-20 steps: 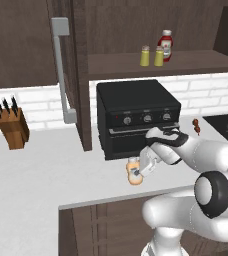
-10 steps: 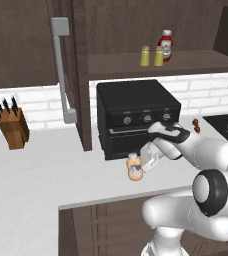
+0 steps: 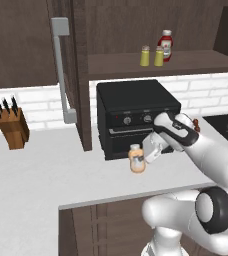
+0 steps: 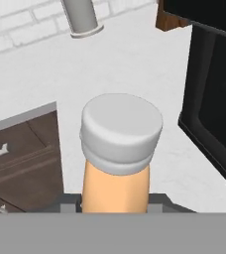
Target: Put the shaker and condiment bottle from the counter next to their counterparts in the cabinet.
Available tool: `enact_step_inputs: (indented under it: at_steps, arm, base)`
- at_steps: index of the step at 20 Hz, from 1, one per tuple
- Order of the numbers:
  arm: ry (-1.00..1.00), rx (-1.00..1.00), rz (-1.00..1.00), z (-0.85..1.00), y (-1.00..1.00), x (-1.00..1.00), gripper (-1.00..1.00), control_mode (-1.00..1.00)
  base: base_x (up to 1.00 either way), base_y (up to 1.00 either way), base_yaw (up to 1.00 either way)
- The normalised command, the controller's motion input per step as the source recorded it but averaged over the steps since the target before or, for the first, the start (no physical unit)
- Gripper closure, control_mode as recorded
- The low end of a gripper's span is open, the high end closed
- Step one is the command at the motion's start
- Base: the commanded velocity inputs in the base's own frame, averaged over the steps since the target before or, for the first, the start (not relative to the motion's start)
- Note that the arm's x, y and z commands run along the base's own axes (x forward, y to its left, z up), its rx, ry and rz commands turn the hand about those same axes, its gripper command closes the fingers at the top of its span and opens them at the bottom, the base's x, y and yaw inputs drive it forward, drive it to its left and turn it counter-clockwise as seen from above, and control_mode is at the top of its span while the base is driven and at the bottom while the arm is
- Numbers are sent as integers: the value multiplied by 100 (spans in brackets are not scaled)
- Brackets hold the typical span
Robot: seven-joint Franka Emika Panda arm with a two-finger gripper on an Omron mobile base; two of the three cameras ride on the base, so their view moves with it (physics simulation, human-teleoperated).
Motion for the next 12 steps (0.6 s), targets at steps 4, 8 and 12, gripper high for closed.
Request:
enact_step_inputs:
  at_steps: [4, 8, 12]
  arm:
    - [0, 0, -1, 48, -1, -18, 100, -100]
    - [0, 0, -5, 39, -11, -16, 100, -100]
    - [0, 2, -10, 33, -26, -17, 100, -100]
  base:
    - [0, 0, 0]
    - [0, 0, 0]
    - [0, 0, 0]
